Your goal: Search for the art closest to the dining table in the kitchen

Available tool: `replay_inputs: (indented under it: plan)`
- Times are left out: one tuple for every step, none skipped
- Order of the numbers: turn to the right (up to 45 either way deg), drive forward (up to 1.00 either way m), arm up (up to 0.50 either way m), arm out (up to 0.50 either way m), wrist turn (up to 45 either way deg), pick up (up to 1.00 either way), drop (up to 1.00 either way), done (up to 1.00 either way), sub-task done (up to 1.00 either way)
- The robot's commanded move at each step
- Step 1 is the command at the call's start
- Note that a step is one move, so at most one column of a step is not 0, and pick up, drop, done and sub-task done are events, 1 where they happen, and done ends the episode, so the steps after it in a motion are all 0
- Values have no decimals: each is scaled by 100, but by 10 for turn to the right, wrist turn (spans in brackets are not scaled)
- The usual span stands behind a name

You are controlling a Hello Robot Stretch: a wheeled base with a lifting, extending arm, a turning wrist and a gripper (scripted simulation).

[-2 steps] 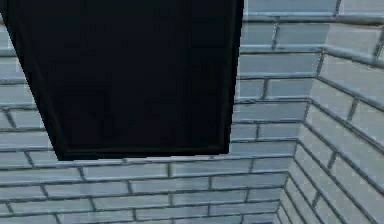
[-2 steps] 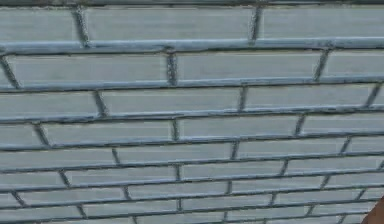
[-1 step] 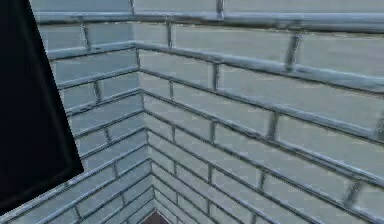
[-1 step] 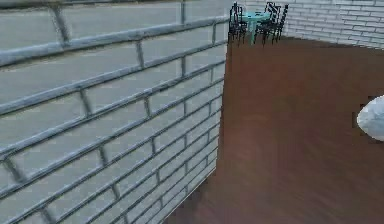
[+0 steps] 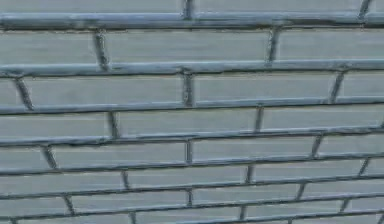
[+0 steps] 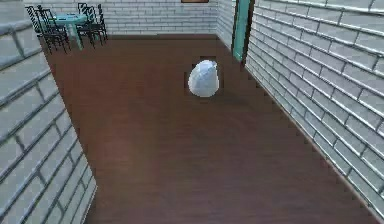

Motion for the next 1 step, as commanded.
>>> replay_inputs:
  plan:
    - [450,0,0,0,0,0,0,0,0]
